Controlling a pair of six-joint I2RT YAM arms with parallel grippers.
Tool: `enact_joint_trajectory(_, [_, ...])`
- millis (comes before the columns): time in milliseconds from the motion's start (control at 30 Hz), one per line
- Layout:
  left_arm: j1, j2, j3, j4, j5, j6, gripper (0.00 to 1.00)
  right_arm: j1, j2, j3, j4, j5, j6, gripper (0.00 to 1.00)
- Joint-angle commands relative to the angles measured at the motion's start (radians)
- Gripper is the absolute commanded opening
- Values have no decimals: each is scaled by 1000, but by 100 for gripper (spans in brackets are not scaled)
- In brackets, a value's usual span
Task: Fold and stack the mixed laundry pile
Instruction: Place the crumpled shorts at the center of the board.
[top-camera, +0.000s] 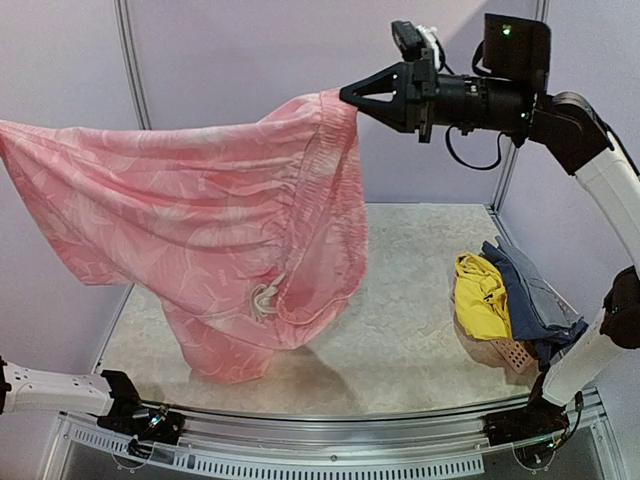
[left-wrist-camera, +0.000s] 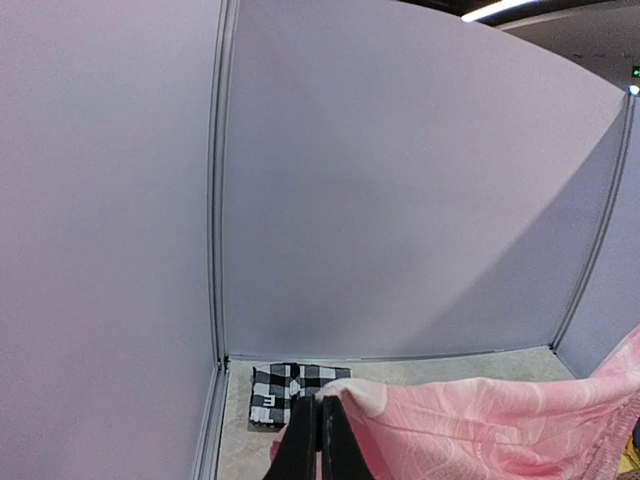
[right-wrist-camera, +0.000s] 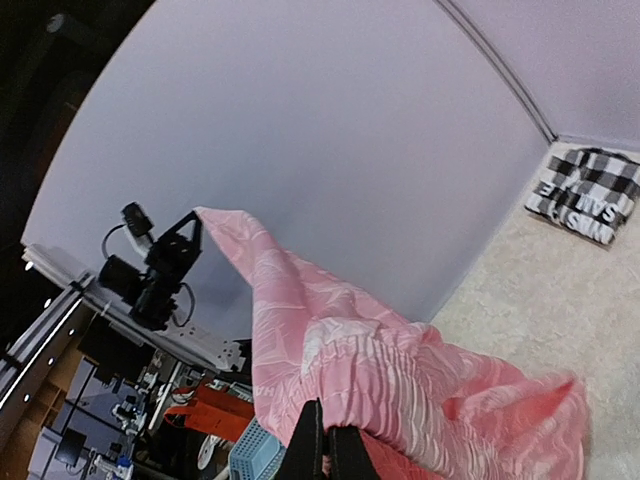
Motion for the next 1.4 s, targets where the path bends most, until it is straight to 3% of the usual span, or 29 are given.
enact_joint_trajectory(0, [13,2,-85,-40,59,-43,0,5,-25,-57,-132,215,16,0])
enact_joint_trajectory(167, [13,-26,-311,7,154,-112,0,-52,-154,-305,-273,386,89,0])
enact_joint_trajectory(367, [13,-66,-605,110,260,-211,0,-93,-365,-683,-213,398,206,0])
enact_joint_trajectory(500, [13,-91,-785,175,314,-270,0,-109,-392,-803,-193,369,225,0])
enact_joint_trajectory(667, [13,-81,-940,240,342,-300,0,-158,-347,-826,-228,347,196,0])
enact_joint_trajectory(1000, [45,13,-1108,352,372,-297,0,-314,-151,-774,-241,223,80,0])
enact_joint_trajectory(1167, [95,81,-1192,415,438,-300,0,-357,-16,-721,-213,164,23,1])
enact_joint_trajectory(1367, [207,165,-1261,464,540,-288,0,-433,153,-633,-176,87,-51,8])
